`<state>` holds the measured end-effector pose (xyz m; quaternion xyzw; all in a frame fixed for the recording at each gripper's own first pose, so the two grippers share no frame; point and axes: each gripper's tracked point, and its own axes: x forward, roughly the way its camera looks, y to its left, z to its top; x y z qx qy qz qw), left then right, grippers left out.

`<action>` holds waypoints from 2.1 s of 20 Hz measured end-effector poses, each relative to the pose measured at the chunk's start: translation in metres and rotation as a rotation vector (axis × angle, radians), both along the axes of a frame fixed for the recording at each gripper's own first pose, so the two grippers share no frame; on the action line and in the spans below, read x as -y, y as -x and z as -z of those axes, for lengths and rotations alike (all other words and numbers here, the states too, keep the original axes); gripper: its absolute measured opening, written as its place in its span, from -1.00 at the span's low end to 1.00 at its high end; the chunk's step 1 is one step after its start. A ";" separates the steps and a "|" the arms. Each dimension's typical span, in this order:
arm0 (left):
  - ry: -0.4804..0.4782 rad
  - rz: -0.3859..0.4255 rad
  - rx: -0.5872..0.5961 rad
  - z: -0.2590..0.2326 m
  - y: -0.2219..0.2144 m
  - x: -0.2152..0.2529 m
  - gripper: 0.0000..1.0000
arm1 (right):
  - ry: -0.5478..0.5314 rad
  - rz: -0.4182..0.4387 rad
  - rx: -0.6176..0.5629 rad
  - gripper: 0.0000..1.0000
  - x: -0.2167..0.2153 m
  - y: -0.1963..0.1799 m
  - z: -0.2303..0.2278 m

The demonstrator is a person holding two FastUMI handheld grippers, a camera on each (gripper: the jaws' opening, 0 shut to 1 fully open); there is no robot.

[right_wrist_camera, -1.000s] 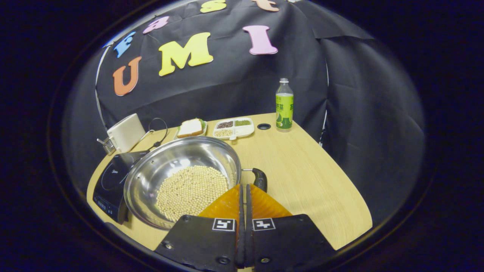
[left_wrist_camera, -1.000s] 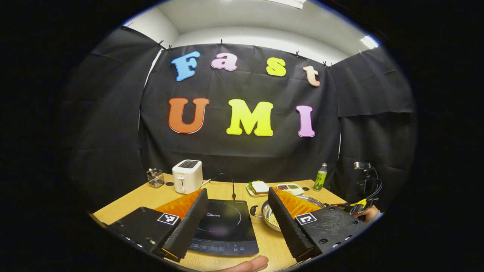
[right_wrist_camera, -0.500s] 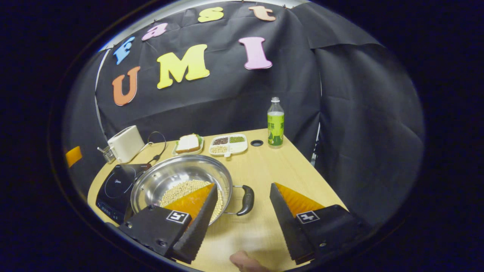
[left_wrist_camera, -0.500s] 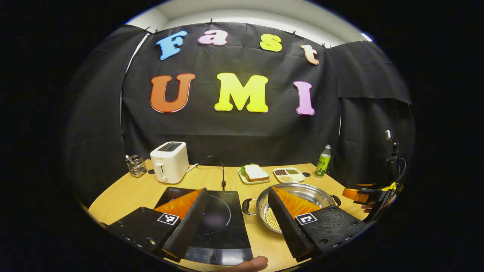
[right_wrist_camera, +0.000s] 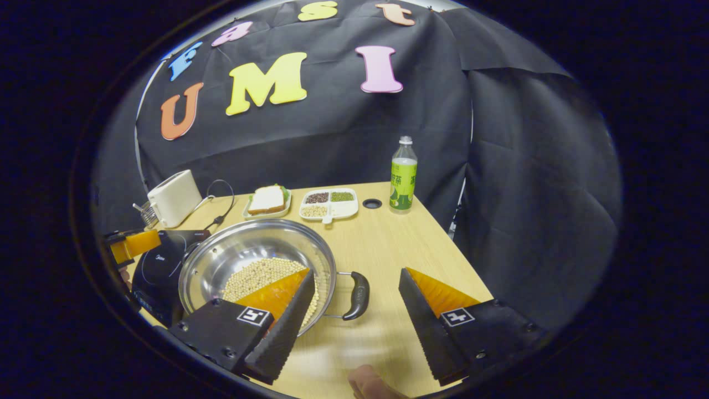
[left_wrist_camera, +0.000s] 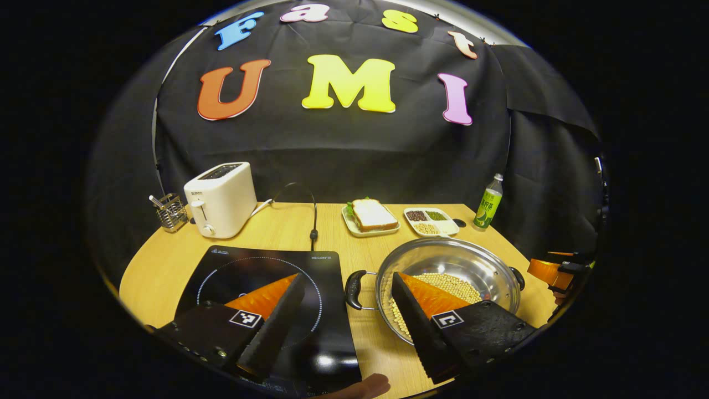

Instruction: First push the handle of the pot to place it horizontally, then grasp the pot with both hands and set it on the induction cooktop.

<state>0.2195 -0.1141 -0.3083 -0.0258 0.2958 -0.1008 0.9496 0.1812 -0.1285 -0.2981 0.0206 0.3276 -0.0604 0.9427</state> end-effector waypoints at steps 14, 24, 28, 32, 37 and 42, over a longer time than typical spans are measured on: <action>-0.054 0.073 -0.155 0.065 -0.021 0.032 0.91 | -0.100 0.016 -0.160 0.93 -0.008 -0.012 0.072; -0.083 0.045 -0.172 0.078 -0.023 0.034 0.75 | -0.100 -0.042 -0.186 0.45 -0.001 -0.039 0.083; -0.014 0.016 -0.217 0.077 -0.017 0.038 0.24 | -0.093 -0.042 -0.178 0.36 0.001 -0.042 0.082; -0.017 0.021 -0.220 0.075 -0.012 0.042 0.14 | -0.076 -0.041 -0.179 0.31 0.006 -0.037 0.079; 0.010 0.033 -0.198 0.062 0.006 0.047 0.10 | -0.071 -0.031 -0.145 0.27 0.012 -0.021 0.057; 0.023 0.022 -0.142 0.027 0.022 0.034 0.10 | -0.065 -0.041 -0.101 0.27 0.000 -0.004 0.019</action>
